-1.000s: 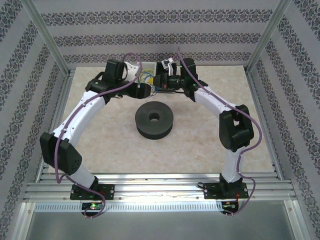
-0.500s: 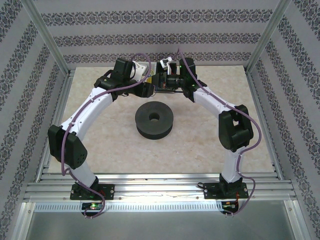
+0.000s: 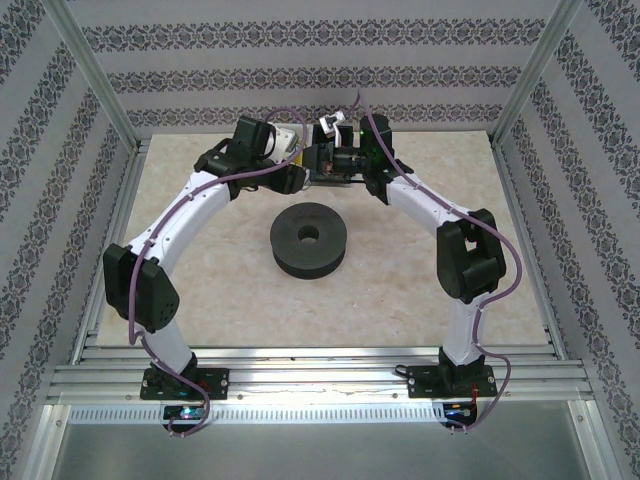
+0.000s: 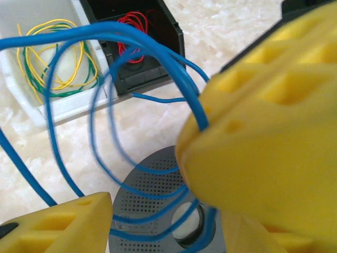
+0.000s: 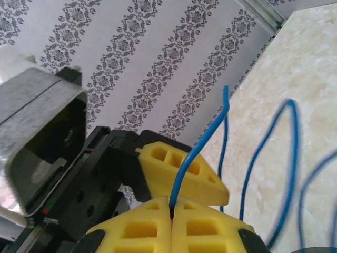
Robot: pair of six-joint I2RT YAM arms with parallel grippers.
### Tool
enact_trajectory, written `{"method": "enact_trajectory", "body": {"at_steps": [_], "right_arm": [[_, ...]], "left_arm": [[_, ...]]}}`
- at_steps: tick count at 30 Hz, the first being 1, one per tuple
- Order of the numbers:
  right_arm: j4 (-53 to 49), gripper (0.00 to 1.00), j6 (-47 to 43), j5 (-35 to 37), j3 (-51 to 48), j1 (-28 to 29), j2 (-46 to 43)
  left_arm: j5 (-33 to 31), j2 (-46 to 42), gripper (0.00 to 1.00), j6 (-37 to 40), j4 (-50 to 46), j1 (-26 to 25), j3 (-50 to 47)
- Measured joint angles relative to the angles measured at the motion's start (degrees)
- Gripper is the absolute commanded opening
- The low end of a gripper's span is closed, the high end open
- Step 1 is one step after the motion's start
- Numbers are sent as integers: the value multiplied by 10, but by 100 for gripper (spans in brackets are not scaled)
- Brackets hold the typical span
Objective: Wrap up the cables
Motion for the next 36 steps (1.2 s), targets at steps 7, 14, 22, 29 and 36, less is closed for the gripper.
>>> {"method": "enact_trajectory", "body": {"at_steps": [7, 14, 22, 29, 36], "right_arm": [[0, 0, 2, 0, 0, 5, 0], [0, 0, 4, 0, 2, 5, 7], [2, 0, 8, 10, 8, 8, 14], [3, 0, 8, 11, 9, 8, 16], [2, 0, 8, 11, 9, 8, 16]], "left_arm": [[-11, 6, 48, 9, -15, 0, 13], [-10, 6, 34, 13, -17, 0, 13], [2, 6, 15, 17, -27, -3, 13], [5, 7, 0, 15, -29, -7, 14], [5, 7, 0, 15, -29, -7, 14]]}}
